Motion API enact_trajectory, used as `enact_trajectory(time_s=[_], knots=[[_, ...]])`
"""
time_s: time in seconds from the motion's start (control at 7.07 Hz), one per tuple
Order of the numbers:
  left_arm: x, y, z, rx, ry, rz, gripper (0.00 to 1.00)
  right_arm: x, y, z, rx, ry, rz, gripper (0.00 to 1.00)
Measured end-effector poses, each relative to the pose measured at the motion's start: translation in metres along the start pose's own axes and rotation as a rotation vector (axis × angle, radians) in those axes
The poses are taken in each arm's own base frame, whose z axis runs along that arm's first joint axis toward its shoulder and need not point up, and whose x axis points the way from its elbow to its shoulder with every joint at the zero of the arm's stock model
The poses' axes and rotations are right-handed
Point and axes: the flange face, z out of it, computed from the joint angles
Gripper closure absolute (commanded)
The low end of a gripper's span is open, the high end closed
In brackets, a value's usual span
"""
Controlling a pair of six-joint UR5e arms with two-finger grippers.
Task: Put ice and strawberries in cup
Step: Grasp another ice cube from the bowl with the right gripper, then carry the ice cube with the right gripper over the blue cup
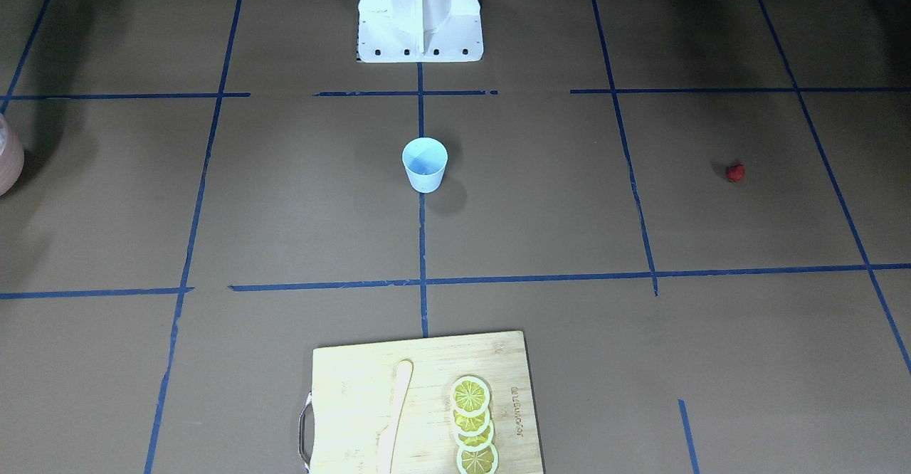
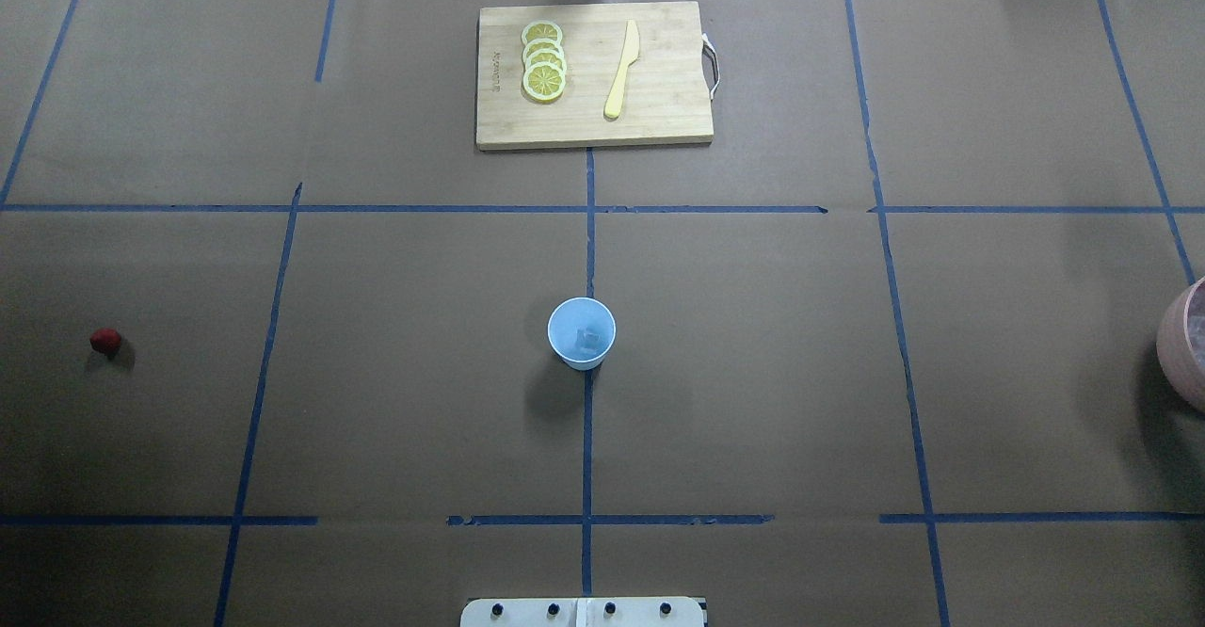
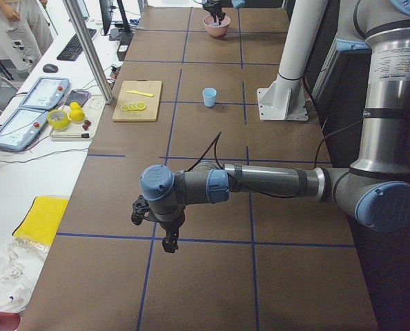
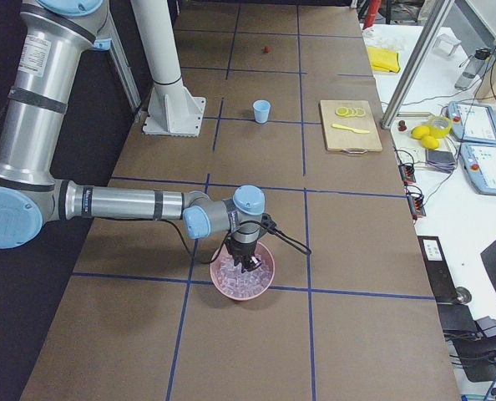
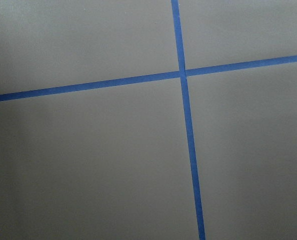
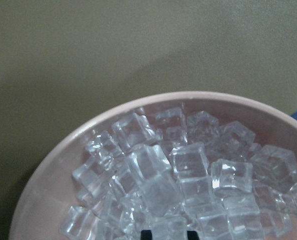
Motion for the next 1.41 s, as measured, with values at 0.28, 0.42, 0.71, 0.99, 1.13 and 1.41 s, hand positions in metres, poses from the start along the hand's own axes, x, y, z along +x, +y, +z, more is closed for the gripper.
enact_trajectory(time_s=[0.28, 0.42, 0.71, 0.99, 1.13, 1.41], knots=[[0.001, 0.0, -0.001, 0.002, -0.001, 0.002, 0.0, -0.002, -0.001, -0.004, 0.011, -0.005, -0.003, 0.97], [0.001, 0.0, -0.001, 0.003, 0.0, 0.003, 0.0, -0.002, -0.002, -0.012, 0.028, -0.011, 0.004, 0.97], [0.002, 0.0, -0.001, 0.003, 0.0, 0.003, 0.0, 0.002, -0.003, -0.057, 0.055, -0.027, 0.094, 0.97], [0.002, -0.001, -0.002, 0.005, 0.0, 0.004, 0.0, -0.005, -0.019, -0.117, 0.079, -0.053, 0.281, 0.97], [0.002, -0.001, -0.002, 0.006, -0.001, 0.005, 0.0, -0.01, -0.034, -0.143, 0.116, -0.057, 0.402, 0.99], [0.002, -0.001, -0.003, 0.007, 0.0, 0.006, 0.0, -0.021, -0.082, -0.191, 0.207, -0.047, 0.483, 1.0]])
